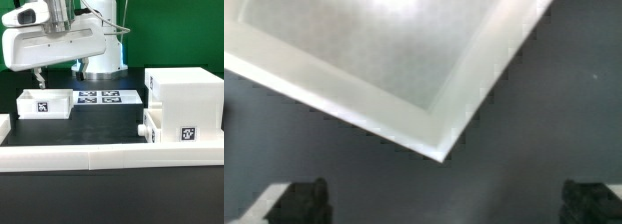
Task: Assemble drawer
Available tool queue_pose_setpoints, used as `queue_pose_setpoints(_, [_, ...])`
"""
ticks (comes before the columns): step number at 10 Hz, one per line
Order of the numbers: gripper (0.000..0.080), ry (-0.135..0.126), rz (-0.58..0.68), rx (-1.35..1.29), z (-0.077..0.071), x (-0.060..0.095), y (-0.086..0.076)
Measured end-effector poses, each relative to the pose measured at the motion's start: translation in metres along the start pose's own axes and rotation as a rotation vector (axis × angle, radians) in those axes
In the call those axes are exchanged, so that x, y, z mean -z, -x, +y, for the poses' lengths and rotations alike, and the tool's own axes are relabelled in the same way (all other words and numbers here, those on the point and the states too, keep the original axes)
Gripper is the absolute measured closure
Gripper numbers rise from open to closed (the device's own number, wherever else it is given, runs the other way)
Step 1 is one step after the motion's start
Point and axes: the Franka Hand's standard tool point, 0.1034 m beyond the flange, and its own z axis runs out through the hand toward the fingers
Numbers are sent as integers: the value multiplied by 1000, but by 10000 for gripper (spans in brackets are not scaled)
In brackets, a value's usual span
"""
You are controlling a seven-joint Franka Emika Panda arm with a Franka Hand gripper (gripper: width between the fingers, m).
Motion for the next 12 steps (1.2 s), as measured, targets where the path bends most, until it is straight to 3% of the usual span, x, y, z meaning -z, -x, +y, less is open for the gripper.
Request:
queue_pose_setpoints(6, [150,9,-13,-480,-5,-11,7])
queue_pose_setpoints(9, [150,17,-27,-480,-1,-27,17])
queue_pose_setpoints(12, [150,17,-26,-470,-3,-27,16])
